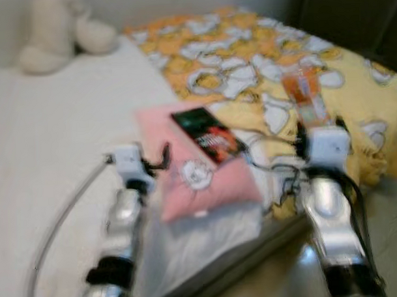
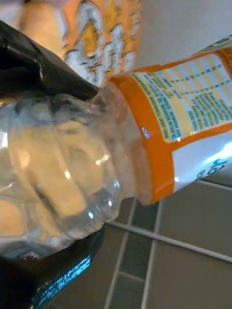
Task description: Clean up the room
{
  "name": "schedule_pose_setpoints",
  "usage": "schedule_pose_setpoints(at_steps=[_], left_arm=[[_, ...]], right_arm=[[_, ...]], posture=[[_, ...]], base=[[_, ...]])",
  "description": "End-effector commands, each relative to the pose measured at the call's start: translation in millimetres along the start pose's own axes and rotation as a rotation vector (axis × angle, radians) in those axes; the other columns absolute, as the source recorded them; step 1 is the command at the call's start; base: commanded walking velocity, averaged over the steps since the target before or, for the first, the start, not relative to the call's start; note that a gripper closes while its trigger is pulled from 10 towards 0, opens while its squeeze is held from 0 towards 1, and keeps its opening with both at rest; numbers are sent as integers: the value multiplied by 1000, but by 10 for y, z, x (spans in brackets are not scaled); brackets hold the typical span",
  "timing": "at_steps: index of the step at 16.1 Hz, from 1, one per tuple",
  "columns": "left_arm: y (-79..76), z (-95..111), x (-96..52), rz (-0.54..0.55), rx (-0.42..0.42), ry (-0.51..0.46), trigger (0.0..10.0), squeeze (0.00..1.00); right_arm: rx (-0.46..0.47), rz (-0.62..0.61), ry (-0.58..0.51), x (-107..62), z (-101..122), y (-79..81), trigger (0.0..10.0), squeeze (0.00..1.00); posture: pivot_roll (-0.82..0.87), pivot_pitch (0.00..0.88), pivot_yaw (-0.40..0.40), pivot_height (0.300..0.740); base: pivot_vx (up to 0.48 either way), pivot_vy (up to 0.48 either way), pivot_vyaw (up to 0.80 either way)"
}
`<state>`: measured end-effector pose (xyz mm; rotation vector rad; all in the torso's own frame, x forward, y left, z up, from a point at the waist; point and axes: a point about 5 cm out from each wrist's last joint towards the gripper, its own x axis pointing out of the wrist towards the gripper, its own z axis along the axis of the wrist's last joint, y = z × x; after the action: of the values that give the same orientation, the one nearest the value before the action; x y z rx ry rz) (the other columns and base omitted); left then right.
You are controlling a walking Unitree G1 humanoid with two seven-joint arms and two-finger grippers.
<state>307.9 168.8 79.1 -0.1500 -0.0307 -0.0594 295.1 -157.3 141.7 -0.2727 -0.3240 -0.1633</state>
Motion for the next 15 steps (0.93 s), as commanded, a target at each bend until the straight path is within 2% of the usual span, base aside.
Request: schedule_pose_setpoints(at_steps=[1,5,9,11,12,13,15], left_arm=[[-119,42,40,-31,-19,-25,10000,0],[-84,210,103,23,8,-100,10000,0],[-198,415,190,-32,33,-175,10000,0],[-254,402,206,-54,33,-162,10000,0],[-296,296,174,-78,9,-110,10000,0],[-312,252,148,-96,19,-93,10000,0],[-322,221,113,-102,58,-88,10000,0]], right_arm=[[-35,-5,-17,-22,1,-78,10000,0],[-45,18,-51,0,52,-12,10000,0],[-35,17,-25,-16,-11,-6,10000,0],[6,-30,50,-54,-156,-76,10000,0],[69,-91,188,-162,-400,-186,10000,0],[80,-95,231,-214,-479,-200,10000,0],[62,-81,253,-276,-546,-194,10000,0]], posture=[[-178,0,52,740],[-177,0,52,740],[-178,0,55,740],[-180,0,58,740],[-185,0,61,740],[-186,0,62,740],[-189,0,65,740]], base=[[442,0,-763],[458,0,-763],[465,0,-770],[459,0,-387],[458,0,0],[461,0,0],[0,0,0]])
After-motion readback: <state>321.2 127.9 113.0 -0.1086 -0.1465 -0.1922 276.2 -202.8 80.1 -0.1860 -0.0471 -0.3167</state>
